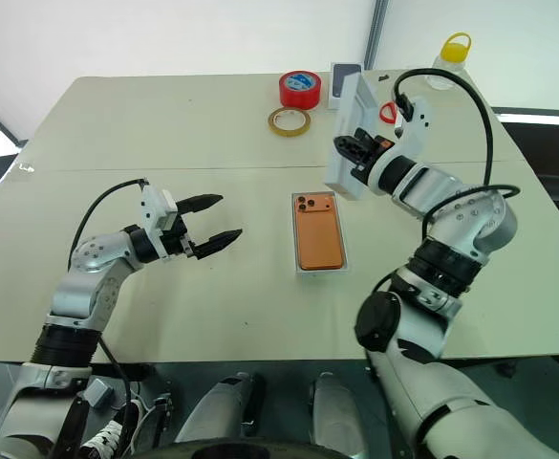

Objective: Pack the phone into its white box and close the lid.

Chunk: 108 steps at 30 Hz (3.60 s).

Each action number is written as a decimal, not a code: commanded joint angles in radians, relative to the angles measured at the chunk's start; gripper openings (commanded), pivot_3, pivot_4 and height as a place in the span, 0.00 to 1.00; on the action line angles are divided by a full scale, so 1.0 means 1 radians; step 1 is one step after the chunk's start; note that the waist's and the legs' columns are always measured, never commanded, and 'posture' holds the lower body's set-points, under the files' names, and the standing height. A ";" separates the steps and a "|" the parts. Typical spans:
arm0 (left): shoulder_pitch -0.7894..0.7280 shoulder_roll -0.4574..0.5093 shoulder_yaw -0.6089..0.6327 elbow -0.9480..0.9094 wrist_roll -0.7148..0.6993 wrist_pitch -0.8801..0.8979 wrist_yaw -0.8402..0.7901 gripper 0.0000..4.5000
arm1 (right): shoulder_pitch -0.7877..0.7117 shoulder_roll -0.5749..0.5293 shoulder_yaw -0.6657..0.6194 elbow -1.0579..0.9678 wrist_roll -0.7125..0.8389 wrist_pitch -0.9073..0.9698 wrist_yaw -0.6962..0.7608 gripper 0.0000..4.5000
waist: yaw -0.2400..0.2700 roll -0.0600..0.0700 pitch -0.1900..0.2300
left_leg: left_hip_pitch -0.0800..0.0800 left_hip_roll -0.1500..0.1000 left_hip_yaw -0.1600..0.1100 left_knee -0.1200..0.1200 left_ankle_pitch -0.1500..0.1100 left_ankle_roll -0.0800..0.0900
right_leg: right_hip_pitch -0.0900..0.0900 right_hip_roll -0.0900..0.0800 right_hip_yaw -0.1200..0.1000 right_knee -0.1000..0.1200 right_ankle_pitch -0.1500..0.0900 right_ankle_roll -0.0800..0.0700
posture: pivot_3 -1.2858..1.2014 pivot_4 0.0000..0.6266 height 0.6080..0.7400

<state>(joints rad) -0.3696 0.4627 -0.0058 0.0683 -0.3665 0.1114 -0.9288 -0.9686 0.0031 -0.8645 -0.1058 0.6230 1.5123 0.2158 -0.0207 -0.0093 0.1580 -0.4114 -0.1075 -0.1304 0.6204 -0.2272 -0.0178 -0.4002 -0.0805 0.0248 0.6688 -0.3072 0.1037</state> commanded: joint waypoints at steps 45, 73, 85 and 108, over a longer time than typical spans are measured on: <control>0.104 -0.046 -0.001 -0.183 -0.058 0.146 0.064 0.01 | 0.505 -0.172 0.719 0.047 1.106 -0.411 -0.549 0.00 | -0.019 0.001 0.000 | 0.000 0.001 0.002 -0.004 0.003 -0.002 | -0.003 0.001 0.003 0.002 0.000 0.000 | 0.52 0.24 1.00; -0.083 -0.340 -0.137 0.099 0.089 0.004 0.176 0.00 | 0.406 -0.684 0.724 0.085 0.495 -0.516 -0.017 0.87 | 0.001 0.000 0.000 | 0.001 0.000 0.002 -0.001 0.001 0.001 | 0.003 0.001 -0.001 -0.003 0.000 0.000 | 0.52 0.24 1.00; -0.063 -0.236 -0.084 0.074 0.089 0.029 0.147 0.00 | 0.583 -0.767 0.961 -0.071 -0.149 -0.977 0.206 0.01 | 0.003 -0.001 0.001 | 0.001 0.000 0.002 0.002 0.001 0.001 | 0.003 0.001 -0.001 -0.003 0.000 0.000 | 0.52 0.24 1.00; -0.129 -0.281 -0.159 0.235 0.178 0.182 0.212 0.00 | 0.617 -0.692 0.992 -0.061 -0.473 -1.110 0.335 0.01 | 0.010 -0.002 0.001 | 0.001 0.000 0.001 0.003 0.001 0.001 | 0.005 0.000 -0.001 -0.003 0.000 0.000 | 0.52 0.24 1.00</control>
<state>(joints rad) -0.4885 0.1895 -0.1528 0.2962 -0.1958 0.2916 -0.7160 -0.3419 -0.6926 0.1514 -0.1335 0.1620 0.4261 0.5469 -0.0106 -0.0115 0.1593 -0.4102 -0.1077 -0.1298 0.6232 -0.2261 -0.0170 -0.3951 -0.0801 0.0236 0.6654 -0.3073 0.1041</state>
